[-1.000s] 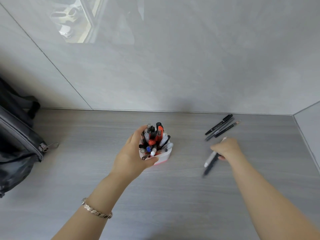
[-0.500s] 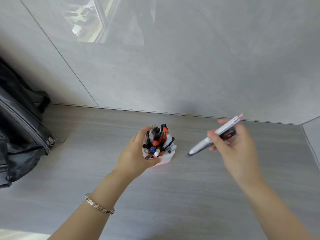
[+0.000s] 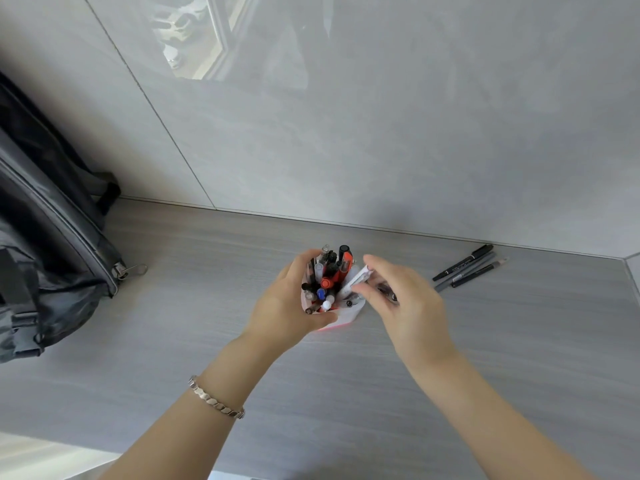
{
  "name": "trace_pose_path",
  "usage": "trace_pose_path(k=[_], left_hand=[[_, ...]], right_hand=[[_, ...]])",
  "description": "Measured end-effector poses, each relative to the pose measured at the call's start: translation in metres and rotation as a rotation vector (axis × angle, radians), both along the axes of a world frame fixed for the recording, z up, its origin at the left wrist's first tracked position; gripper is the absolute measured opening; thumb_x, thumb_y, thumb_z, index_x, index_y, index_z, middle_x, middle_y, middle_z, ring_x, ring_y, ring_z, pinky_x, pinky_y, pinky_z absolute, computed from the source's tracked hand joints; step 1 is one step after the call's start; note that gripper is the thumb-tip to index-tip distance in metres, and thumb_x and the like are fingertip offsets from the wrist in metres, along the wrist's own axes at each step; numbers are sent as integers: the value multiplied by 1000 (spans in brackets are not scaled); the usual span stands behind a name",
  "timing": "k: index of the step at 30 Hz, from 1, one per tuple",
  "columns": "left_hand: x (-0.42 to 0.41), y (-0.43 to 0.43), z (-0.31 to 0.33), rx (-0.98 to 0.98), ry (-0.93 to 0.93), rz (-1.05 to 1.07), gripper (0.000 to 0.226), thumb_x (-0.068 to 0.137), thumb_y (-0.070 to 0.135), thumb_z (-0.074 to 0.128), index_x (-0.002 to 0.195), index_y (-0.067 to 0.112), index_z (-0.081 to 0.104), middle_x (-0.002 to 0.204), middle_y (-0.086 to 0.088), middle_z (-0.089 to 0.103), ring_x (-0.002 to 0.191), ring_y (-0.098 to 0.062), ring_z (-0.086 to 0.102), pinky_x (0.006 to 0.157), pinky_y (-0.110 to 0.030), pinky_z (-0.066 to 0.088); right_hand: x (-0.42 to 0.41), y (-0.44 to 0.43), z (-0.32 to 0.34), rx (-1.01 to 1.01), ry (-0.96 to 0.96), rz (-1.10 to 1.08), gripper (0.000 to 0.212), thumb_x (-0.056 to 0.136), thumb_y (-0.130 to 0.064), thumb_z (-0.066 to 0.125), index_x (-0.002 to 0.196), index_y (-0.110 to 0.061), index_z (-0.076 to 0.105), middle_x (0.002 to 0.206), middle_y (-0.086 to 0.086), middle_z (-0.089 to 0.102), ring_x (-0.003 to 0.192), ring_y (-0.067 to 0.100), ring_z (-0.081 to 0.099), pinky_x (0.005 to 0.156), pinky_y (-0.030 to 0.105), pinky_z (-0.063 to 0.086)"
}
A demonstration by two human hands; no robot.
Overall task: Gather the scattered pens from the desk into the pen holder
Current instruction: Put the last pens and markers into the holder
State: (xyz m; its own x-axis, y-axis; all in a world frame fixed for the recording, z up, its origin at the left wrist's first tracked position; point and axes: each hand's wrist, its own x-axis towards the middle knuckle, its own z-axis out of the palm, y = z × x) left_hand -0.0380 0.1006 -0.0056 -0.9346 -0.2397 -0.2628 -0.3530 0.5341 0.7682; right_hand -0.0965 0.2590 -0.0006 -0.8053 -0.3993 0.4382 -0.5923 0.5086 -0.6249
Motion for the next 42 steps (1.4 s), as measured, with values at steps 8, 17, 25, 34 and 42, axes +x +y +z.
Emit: trace_pose_path(k=[8,17,25,34,42], left_hand=[[0,-1,-2,14,15,1,84,64,22,79,129,39,29,123,13,50,102,-5,46,82,-29,45],[-4,6,-1,-32,146,-40,87,59,44,77,132,35,30,140,9,37,119,-8,46,91,-31,46],[-33,6,4,-399,206,-381,69,66,54,64,130,41,41,148,9,35,142,-21,20,106,-45,32],[-40,8,-1,-446,275,-503,32,75,52,42,91,34,63,119,4,57,127,-26,40,96,-44,34],[-36,1,6,28,292,-208,26,75,10,57,58,23,42,101,20,53,98,18,48,76,2,34]], right_hand=[[0,-2,-10,123,36,50,28,83,-23,55,100,-8,70,84,11,64,72,18,58,63,23,46],[13,4,-4,425,17,256,31,80,-13,62,111,-12,65,93,4,55,74,13,50,53,20,47],[-3,41,36,-351,-431,45,44,82,-7,51,98,-47,54,85,-13,60,85,2,60,79,12,48],[3,57,48,-542,-404,-73,54,84,-1,55,100,-52,55,90,1,62,84,10,69,72,15,53],[10,36,45,-679,-365,-54,49,80,-1,58,99,-46,57,86,-16,70,89,14,70,77,26,57]])
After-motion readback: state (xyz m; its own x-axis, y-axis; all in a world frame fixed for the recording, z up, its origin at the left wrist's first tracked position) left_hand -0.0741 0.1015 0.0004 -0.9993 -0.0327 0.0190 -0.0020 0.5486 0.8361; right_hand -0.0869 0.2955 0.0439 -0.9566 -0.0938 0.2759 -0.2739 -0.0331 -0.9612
